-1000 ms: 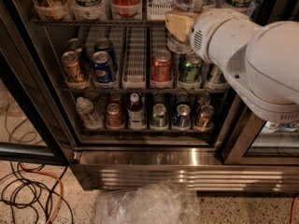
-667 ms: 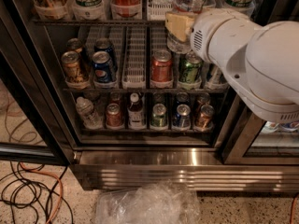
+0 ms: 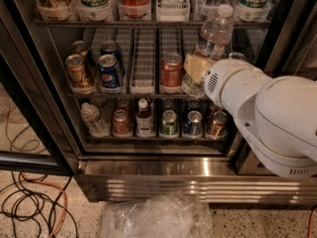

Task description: Pick water bottle from top shelf of fridge

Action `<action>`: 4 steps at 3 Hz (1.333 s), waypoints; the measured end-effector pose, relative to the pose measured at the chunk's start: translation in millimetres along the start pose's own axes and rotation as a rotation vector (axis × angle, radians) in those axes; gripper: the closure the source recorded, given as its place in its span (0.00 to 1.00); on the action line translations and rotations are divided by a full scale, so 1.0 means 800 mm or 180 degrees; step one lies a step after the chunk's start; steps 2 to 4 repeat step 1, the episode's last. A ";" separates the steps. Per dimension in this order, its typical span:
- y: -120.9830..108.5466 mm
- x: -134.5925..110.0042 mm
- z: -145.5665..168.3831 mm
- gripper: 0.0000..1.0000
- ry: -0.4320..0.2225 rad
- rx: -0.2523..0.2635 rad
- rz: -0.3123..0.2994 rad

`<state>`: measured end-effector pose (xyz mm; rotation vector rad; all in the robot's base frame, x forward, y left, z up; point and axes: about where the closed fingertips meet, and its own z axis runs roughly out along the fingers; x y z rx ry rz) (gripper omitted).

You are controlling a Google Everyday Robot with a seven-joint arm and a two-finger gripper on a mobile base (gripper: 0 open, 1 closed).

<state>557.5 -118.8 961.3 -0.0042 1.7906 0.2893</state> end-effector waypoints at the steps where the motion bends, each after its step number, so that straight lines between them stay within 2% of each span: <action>1: 0.000 0.000 0.000 1.00 0.0000 0.0000 0.0000; 4: 0.000 0.000 0.000 1.00 0.0000 0.0000 0.0000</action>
Offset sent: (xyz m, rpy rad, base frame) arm 0.0000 0.0000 0.0000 0.0000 0.0000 0.0000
